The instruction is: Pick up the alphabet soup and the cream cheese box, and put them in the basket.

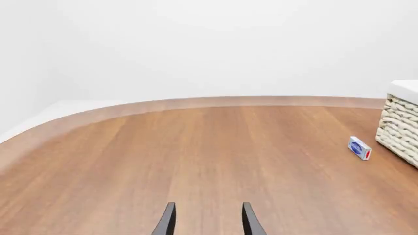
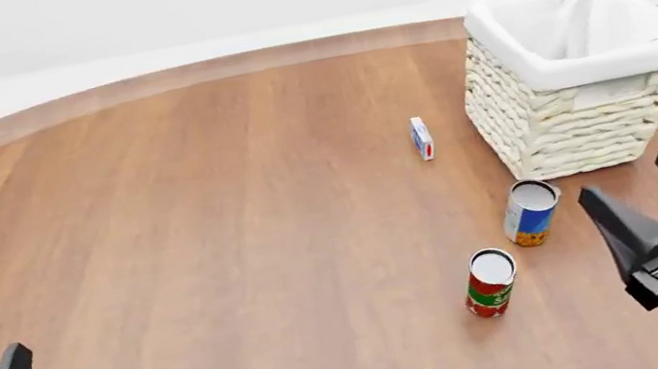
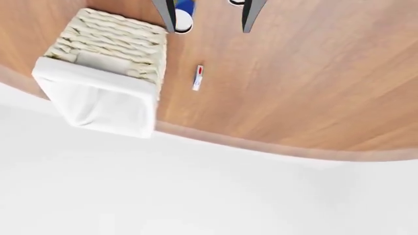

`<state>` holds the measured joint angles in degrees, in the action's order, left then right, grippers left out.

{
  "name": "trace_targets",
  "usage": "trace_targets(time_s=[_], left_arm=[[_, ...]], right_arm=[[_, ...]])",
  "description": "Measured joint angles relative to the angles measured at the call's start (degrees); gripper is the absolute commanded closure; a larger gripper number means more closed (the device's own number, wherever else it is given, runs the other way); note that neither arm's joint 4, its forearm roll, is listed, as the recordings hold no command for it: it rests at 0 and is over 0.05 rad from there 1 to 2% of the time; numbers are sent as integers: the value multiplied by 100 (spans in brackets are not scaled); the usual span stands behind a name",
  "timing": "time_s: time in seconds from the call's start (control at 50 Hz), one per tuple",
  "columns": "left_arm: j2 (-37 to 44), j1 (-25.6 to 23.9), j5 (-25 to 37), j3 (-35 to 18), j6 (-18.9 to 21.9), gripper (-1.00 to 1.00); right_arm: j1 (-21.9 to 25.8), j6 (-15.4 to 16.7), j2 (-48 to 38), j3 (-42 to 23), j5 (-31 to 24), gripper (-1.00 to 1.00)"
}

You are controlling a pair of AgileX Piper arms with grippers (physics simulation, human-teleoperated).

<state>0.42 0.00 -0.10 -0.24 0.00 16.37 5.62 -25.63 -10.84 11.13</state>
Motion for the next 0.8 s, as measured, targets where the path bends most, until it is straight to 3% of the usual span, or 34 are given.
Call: trace_targets(time_s=[0.38,0.8], left_arm=[[0,0,0,0,0,-100],[0,0,0,0,0,-100]], right_arm=[[86,-279,-861,-741,-209,-100],[301,35,-1685,-1745,-672,-100]])
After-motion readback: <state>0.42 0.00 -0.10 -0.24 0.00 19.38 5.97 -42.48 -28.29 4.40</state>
